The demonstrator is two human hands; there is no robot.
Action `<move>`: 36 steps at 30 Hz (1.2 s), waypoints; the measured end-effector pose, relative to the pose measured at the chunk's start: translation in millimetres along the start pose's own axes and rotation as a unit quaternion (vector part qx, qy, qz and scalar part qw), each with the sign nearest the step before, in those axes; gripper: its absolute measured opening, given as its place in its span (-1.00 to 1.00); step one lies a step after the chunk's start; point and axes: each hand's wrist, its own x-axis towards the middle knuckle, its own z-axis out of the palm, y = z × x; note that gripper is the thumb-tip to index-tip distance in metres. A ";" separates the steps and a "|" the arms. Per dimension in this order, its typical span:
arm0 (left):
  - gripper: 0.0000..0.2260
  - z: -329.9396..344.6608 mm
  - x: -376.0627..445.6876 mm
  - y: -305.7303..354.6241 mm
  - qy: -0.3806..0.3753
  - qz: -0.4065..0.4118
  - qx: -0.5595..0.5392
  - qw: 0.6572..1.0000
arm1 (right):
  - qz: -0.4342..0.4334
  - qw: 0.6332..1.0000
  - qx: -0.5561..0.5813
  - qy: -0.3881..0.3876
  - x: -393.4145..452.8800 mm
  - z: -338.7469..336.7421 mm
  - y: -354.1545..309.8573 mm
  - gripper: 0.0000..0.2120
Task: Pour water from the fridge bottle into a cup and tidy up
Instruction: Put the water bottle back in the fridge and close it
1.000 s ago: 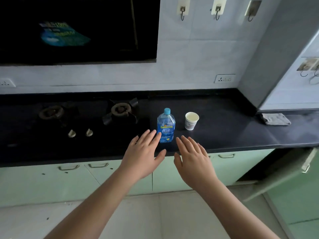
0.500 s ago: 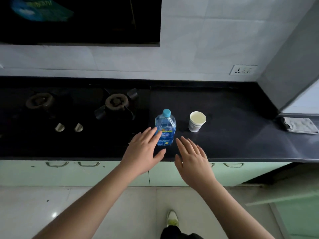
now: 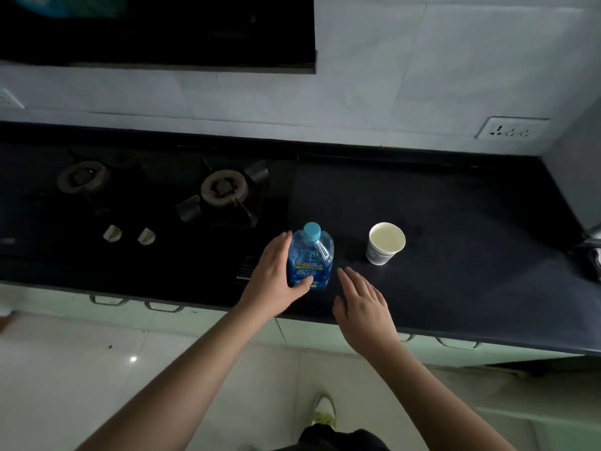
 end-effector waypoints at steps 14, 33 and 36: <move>-0.19 0.3 51.0 -10.5 -0.105 -0.090 -0.119 0.983 | 0.283 0.821 0.468 -0.161 32.6 29.3 24.2 -0.58; -0.21 -12.8 47.9 26.0 -0.072 -0.091 -0.150 0.982 | 0.350 0.612 0.692 -0.152 49.2 14.1 37.0 -0.70; -0.18 -24.5 40.3 36.2 -0.077 -0.077 -0.134 0.985 | 0.324 0.659 0.659 -0.163 46.3 7.3 34.5 -0.71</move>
